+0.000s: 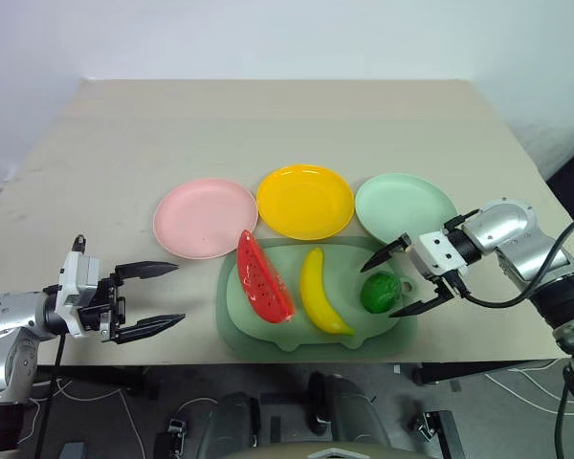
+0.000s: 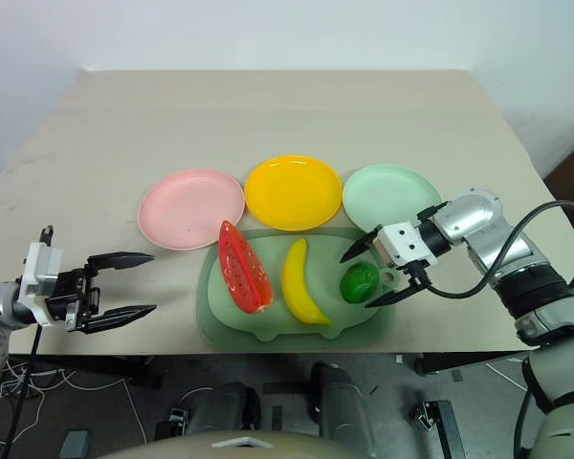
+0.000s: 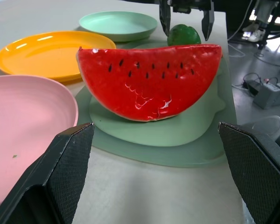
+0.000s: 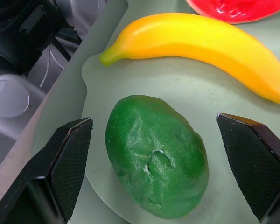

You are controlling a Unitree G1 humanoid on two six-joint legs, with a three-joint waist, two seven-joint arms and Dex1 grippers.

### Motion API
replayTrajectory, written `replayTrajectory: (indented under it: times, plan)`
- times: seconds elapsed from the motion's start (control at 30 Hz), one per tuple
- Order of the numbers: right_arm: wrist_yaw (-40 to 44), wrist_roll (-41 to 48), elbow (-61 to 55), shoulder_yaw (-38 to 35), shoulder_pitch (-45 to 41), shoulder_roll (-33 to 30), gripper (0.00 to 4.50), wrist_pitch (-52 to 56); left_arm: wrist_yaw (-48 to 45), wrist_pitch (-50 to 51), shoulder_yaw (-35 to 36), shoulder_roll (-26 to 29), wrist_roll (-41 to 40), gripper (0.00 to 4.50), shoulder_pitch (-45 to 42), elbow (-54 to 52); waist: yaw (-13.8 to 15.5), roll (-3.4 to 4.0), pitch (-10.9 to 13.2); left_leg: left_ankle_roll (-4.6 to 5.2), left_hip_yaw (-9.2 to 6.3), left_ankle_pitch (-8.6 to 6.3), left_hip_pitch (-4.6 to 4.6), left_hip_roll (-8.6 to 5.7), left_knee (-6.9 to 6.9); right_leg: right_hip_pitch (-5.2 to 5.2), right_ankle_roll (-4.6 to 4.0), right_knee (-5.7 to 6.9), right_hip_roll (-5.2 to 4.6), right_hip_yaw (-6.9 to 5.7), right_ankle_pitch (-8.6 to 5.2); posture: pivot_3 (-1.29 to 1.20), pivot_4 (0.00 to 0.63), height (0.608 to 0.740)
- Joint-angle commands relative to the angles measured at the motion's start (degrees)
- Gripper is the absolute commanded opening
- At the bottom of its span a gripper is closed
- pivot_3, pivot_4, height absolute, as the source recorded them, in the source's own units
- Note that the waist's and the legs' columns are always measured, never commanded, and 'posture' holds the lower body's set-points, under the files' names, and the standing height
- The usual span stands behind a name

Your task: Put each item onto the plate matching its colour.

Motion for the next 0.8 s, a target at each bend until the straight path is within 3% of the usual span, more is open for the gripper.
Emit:
replayTrajectory:
  times: [0.03,0.13,0.4,0.63,0.8]
  plan:
    - [0.1,-0.4,0.3,-0.4,-0.3,0.7,4.50,-1.0,-0.4,-0.1,-0.3,0.7,-0.6,4.47,-0.7,-1.6,0.0,0.01,0.0,0.00,0.00,0.00,0.00,0.00,0.00,0.00,0.00,0.00,0.00,0.00,0.00,0.00,0.150,0.736]
    - [0.1,-1.0,0.6,-0.7,0.1,1.3,4.50,-1.2,-1.2,-0.1,-0.4,1.0,-0.8,4.47,-0.3,-1.6,0.0,0.01,0.0,0.00,0.00,0.00,0.00,0.00,0.00,0.00,0.00,0.01,0.00,0.00,0.00,0.00,0.150,0.736]
    - [0.1,-2.2,-0.6,-1.1,1.7,2.2,2.76,-1.3,-2.3,0.4,-0.9,0.8,-1.5,4.50,-0.4,-2.0,0.0,0.01,0.0,0.00,0.00,0.00,0.00,0.00,0.00,0.00,0.00,0.01,0.00,0.00,0.00,0.00,0.150,0.736]
    - [0.1,-1.9,-1.0,-3.1,2.0,2.8,2.74,0.3,-3.1,7.1,-0.9,4.6,-4.3,4.50,-2.4,-5.2,0.0,0.00,0.0,0.00,-0.02,0.00,0.02,0.01,0.00,0.03,0.00,0.01,0.02,-0.01,0.00,0.00,0.150,0.736]
    - [0.1,3.6,-1.6,-9.2,-2.4,3.9,2.74,12.7,-2.7,9.2,-1.2,5.7,-5.3,4.50,-5.9,-6.0,-0.1,0.10,0.1,-0.01,-0.02,0.00,0.01,0.01,0.01,0.01,0.00,0.03,0.02,0.00,0.00,0.00,0.150,0.736]
